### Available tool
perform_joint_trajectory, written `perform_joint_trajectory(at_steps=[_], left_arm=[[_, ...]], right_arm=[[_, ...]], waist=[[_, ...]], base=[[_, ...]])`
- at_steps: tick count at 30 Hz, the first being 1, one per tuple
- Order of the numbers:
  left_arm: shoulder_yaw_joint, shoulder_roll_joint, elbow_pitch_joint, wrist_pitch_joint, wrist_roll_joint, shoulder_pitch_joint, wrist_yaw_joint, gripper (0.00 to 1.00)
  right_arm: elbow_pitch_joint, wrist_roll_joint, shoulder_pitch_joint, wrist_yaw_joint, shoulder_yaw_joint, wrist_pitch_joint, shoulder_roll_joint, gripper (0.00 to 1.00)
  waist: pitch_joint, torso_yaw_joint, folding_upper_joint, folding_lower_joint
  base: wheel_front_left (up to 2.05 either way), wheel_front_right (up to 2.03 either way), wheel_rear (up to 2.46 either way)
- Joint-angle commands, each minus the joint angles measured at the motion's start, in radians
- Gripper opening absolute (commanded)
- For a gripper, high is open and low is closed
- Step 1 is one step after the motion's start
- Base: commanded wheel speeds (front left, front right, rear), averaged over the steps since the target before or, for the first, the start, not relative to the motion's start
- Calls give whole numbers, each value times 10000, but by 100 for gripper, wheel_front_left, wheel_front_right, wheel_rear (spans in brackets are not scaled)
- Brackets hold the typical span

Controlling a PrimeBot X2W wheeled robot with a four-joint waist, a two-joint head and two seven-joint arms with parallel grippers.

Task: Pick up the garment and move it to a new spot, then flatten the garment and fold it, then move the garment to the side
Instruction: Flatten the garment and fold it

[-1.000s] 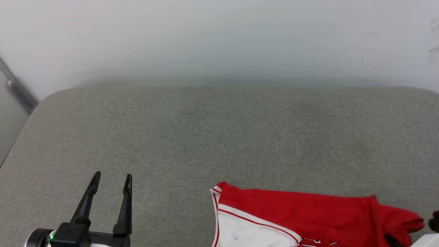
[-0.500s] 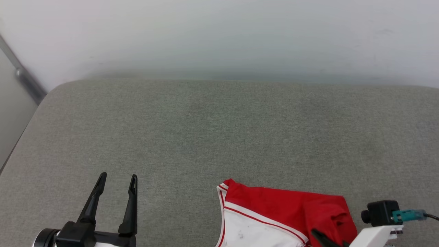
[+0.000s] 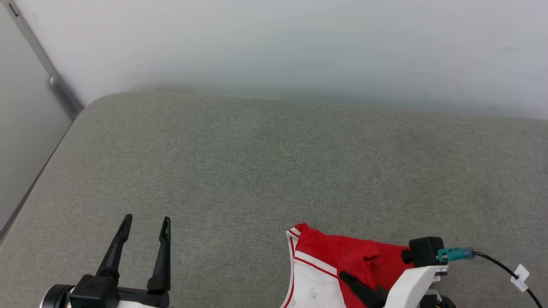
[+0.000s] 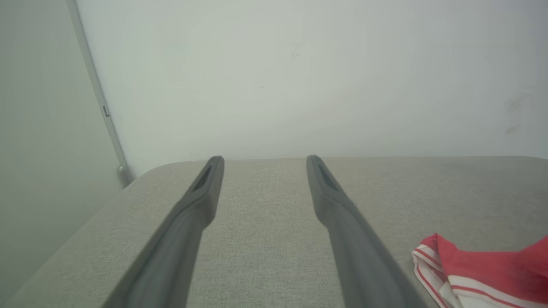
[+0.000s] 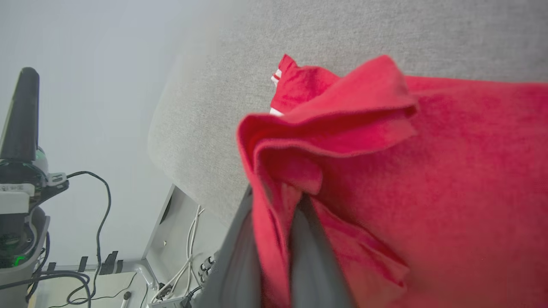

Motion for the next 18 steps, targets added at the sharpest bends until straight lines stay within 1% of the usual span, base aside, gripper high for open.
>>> perform_joint_trajectory(at_steps=[1, 2, 3, 4, 5, 6, 8, 11, 15, 18], left_arm=[[-9, 34, 19, -46, 9, -33, -22, 100], [-22, 34, 44, -46, 6, -29, -22, 100], [-42, 27, 90, -46, -41, -10, -23, 100], [-88, 59, 134, -46, -92, 22, -24, 100], [-100, 103, 142, -46, -108, 32, -24, 100], [-69, 127, 139, -46, -156, 34, -24, 100], [-31, 172, 156, -46, -156, 87, -23, 100], [12, 208, 142, -46, -173, 101, -19, 100], [71, 157, 93, -46, -193, 32, -20, 100], [25, 115, 62, -46, -174, -13, -20, 100]], right_arm=[[334, 25, -196, -2, 58, -254, 18, 0], [557, 57, -260, 0, 188, -333, 20, 0], [674, 42, -375, 1, 388, -420, 38, 34], [810, 128, -448, 0, 466, -575, 32, 87], [1018, 263, -462, -2, 506, -670, 13, 100], [1081, 222, -562, 0, 720, -736, 0, 100], [1108, 497, -697, 0, 1147, -859, 28, 100], [1181, 659, -887, 0, 1366, -1064, 3, 100], [1245, 585, -1061, 0, 1222, -1227, 4, 100], [1099, 121, -1337, 0, 960, -1251, 4, 100]], waist=[[14, 76, 0, 0], [8, 112, 0, 0], [8, 139, 0, 0], [10, 153, 0, 0], [14, 156, 0, 0], [18, 155, 0, 0], [20, 145, 0, 0], [10, 112, 0, 0], [3, 37, 0, 0], [28, -67, 0, 0]], base=[[0, 0, 0], [0, 0, 0], [0, 0, 0], [0, 0, 0], [0, 0, 0], [0, 0, 0], [0, 0, 0], [0, 0, 0], [0, 0, 0], [0, 0, 0]])
